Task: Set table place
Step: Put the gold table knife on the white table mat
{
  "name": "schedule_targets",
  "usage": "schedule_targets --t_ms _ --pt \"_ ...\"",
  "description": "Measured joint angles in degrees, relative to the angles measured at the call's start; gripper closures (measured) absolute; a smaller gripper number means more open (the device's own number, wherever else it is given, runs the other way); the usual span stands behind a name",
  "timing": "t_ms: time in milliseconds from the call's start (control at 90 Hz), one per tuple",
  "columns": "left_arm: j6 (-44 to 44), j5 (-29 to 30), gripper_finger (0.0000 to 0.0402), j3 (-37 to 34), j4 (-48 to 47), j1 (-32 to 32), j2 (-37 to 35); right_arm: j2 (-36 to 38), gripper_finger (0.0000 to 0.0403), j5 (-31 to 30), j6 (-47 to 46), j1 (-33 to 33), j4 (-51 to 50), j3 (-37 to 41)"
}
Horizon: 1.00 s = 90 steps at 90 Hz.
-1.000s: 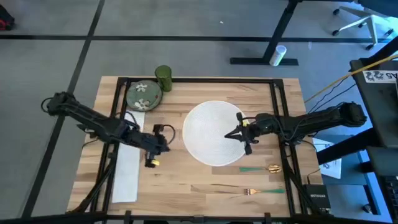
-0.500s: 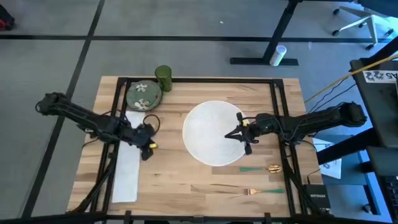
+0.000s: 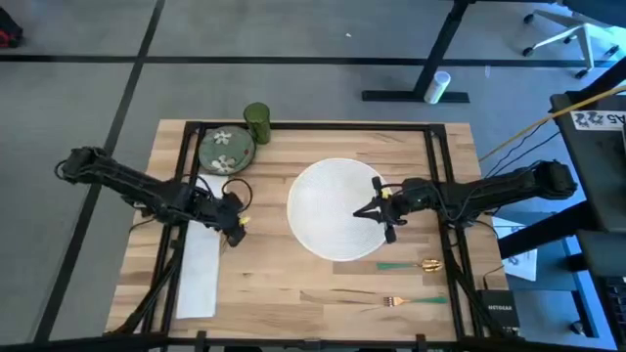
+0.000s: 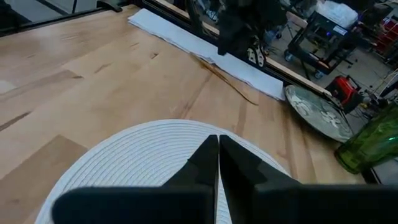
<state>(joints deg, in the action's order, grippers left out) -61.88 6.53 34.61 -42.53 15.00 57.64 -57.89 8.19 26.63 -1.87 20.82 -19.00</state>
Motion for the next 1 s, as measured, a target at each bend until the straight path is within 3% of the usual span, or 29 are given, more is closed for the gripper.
schedule_targets --t_ms 222,567,1000 --pt "-7.76 -0.92 0.0402 0.41 -4.97 0.00 1.36 0.00 0.0403 0.00 0.02 0.00 -0.06 0.00" --pt "-9.62 -9.52 0.0375 0.41 -4.95 0.00 9.73 0.00 0.0403 0.00 -0.70 0.00 -1.94 0.00" --pt "-9.97 -9.58 0.0332 0.41 -5.47 0.00 17.91 0.00 0.0403 0.00 -0.83 0.00 -1.90 0.00"
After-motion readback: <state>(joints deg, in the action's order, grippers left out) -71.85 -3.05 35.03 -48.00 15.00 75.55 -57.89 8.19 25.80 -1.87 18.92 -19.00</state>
